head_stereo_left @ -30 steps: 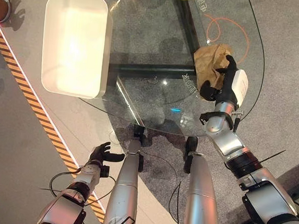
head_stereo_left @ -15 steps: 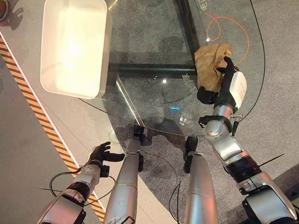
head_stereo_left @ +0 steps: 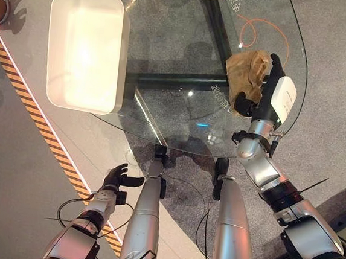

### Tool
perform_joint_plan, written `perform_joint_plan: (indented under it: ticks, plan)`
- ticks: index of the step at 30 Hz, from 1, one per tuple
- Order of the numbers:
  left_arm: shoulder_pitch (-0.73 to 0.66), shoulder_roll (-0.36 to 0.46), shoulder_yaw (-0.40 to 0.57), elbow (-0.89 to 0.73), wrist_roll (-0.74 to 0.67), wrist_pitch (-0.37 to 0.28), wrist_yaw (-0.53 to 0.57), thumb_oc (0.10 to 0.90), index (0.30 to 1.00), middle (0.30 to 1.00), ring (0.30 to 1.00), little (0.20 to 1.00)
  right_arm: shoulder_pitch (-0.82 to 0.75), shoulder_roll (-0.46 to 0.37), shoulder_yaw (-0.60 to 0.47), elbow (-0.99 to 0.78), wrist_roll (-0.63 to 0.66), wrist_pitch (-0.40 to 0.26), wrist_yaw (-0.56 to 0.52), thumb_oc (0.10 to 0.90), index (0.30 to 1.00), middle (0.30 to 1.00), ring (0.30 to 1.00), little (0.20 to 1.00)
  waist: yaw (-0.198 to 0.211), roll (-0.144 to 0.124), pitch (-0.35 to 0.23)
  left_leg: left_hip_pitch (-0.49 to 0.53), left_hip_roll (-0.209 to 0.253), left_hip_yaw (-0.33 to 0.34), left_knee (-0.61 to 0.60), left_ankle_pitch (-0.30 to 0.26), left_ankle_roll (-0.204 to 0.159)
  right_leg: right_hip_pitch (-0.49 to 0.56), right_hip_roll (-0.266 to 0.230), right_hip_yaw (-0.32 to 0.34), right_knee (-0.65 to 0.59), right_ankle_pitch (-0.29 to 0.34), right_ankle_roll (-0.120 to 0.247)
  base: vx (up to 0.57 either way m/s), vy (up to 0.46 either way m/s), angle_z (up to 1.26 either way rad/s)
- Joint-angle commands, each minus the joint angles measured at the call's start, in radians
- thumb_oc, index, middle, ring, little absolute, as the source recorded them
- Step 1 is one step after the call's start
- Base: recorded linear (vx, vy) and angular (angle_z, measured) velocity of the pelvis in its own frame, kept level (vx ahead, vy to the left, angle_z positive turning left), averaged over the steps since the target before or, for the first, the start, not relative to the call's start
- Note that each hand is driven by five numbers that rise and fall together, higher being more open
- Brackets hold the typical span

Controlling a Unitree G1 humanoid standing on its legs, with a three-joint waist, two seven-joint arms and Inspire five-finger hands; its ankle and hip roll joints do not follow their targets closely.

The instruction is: Wipe the table with a cloth and put it in the basket.

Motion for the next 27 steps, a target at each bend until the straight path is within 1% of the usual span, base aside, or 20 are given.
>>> perform_joint_plan:
  ticks: [1,7,15,18,23,27]
  plan:
    - [0.044,0.002,0.015,0.055,0.006,-0.003,0.029,0.8,0.9,0.9,0.9,0.9,-0.014,-0.032,-0.029,-0.119,-0.1,-0.063,-0.091,0.8,0.9,0.9,0.9,0.9,-0.03,-0.012,-0.02,0.001,-0.103,0.097,0.133,-0.154,0.113,0.018,0.061,-0.045,-0.176,0.121,-0.027,0.0,0.0,0.0]
    - [0.039,0.007,0.014,0.053,0.007,0.002,0.027,0.8,0.9,0.9,0.9,0.9,-0.003,-0.025,-0.007,-0.083,-0.074,-0.065,-0.056,0.8,0.9,0.9,0.9,0.9,-0.028,-0.012,-0.02,0.003,-0.104,0.097,0.129,-0.153,0.114,0.02,0.061,-0.047,-0.178,0.122,-0.026,0.0,0.0,0.0]
    - [0.029,0.013,0.006,0.056,0.01,0.008,0.02,0.8,0.9,0.9,0.9,0.9,-0.022,-0.009,0.026,-0.007,-0.019,-0.039,-0.039,0.8,0.9,0.9,0.9,0.9,-0.02,-0.01,-0.02,0.003,-0.104,0.097,0.126,-0.15,0.111,0.024,0.059,-0.054,-0.181,0.122,-0.029,0.0,0.0,0.0]
    - [0.025,0.013,0.0,0.059,0.006,0.007,0.017,0.8,0.9,0.9,0.9,0.9,-0.04,-0.001,0.042,0.021,0.007,-0.032,-0.024,0.8,0.9,0.9,0.9,0.9,-0.016,-0.006,-0.02,0.005,-0.104,0.098,0.123,-0.148,0.11,0.024,0.058,-0.055,-0.183,0.123,-0.03,0.0,0.0,0.0]
    - [0.01,0.016,-0.005,0.061,0.004,0.018,0.008,0.8,0.9,0.9,0.9,0.9,-0.071,0.007,0.062,0.071,0.005,-0.006,-0.009,0.8,0.9,0.9,0.9,0.9,-0.012,0.001,-0.02,0.007,-0.104,0.099,0.122,-0.146,0.109,0.024,0.054,-0.058,-0.182,0.124,-0.031,0.0,0.0,0.0]
    - [0.008,0.014,-0.012,0.062,0.008,0.02,0.004,0.8,0.9,0.9,0.9,0.9,-0.097,0.007,0.078,0.102,0.017,-0.002,0.015,0.8,0.9,0.9,0.9,0.9,-0.006,0.005,-0.02,0.007,-0.105,0.1,0.123,-0.144,0.108,0.025,0.052,-0.06,-0.183,0.125,-0.032,0.0,0.0,0.0]
